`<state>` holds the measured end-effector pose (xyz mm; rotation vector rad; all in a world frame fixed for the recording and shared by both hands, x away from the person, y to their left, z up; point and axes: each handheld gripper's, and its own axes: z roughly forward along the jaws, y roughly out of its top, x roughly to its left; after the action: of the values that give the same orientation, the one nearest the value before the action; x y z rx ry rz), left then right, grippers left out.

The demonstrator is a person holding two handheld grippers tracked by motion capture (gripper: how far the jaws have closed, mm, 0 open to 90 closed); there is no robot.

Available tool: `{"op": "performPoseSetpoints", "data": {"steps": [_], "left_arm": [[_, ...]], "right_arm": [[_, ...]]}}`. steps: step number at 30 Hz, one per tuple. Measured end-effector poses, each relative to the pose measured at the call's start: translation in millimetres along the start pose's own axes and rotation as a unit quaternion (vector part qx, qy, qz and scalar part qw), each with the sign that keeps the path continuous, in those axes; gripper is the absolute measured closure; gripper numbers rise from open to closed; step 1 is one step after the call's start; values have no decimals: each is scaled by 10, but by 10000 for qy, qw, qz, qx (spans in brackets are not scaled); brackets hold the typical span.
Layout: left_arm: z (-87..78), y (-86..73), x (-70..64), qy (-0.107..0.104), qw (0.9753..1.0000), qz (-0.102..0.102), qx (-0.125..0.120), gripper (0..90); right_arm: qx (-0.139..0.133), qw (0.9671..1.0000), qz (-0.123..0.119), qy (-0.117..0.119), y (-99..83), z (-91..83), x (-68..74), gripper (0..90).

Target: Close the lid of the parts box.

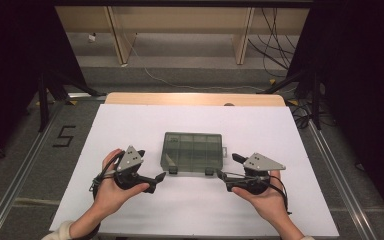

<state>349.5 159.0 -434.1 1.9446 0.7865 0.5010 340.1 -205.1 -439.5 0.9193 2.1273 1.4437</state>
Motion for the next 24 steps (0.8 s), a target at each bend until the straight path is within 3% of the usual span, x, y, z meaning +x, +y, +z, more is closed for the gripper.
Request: {"op": "performPoseSetpoints", "data": {"steps": [1, 4, 5, 6, 7, 8, 9, 10, 12, 15, 16, 18, 19, 22, 24], "left_arm": [[-23, -7, 3, 6, 10000, 14, -14, 0], [-93, -35, 17, 4, 9999, 115, 53, 0], [-102, -52, 10, -4, 10000, 39, 1, 0], [-126, -59, 24, 10, 9999, 153, 31, 0], [-138, -73, 18, 6, 10000, 63, -9, 0], [-159, -82, 22, 29, 10000, 75, 11, 0], [-177, -87, 38, 13, 9999, 158, 20, 0], [-184, -97, 35, 4, 10000, 90, -25, 0], [-207, -112, 36, 35, 10000, 77, -9, 0], [-218, -130, 35, -5, 10000, 97, -7, 0], [-219, -134, 36, -6, 9999, 123, 5, 0], [-216, -141, 29, 38, 10000, 65, 11, 0], [-215, -141, 30, 42, 10000, 78, 9, 0], [-211, -142, 35, 49, 9999, 119, 18, 0], [-206, -150, 39, 30, 9999, 100, 26, 0]], "right_arm": [[114, 9999, -8, -63, -2, -47, 6, 227], [96, 9999, 2, -56, -35, -118, 26, 225], [96, 9999, 2, -56, -35, -118, 26, 225], [-63, 9999, -52, -75, -53, -121, 23, 223], [8, 9999, -62, -121, -57, -161, 26, 223], [12, 10000, 32, -69, -67, -182, 41, 222], [-78, 9999, -31, -119, -86, -218, 36, 217], [-78, 9999, -31, -119, -86, -218, 36, 217], [84, 9998, -4, -166, -102, -273, 37, 215], [80, 9998, 33, -169, -137, -297, 39, 216], [27, 9997, -69, -212, -145, -300, 27, 217], [79, 9998, 54, -169, -148, -316, 52, 216], [109, 9996, -68, -238, -148, -335, 46, 215], [141, 9997, -50, -215, -153, -336, 50, 211], [24, 9998, -69, -191, -168, -309, 42, 210]]}}
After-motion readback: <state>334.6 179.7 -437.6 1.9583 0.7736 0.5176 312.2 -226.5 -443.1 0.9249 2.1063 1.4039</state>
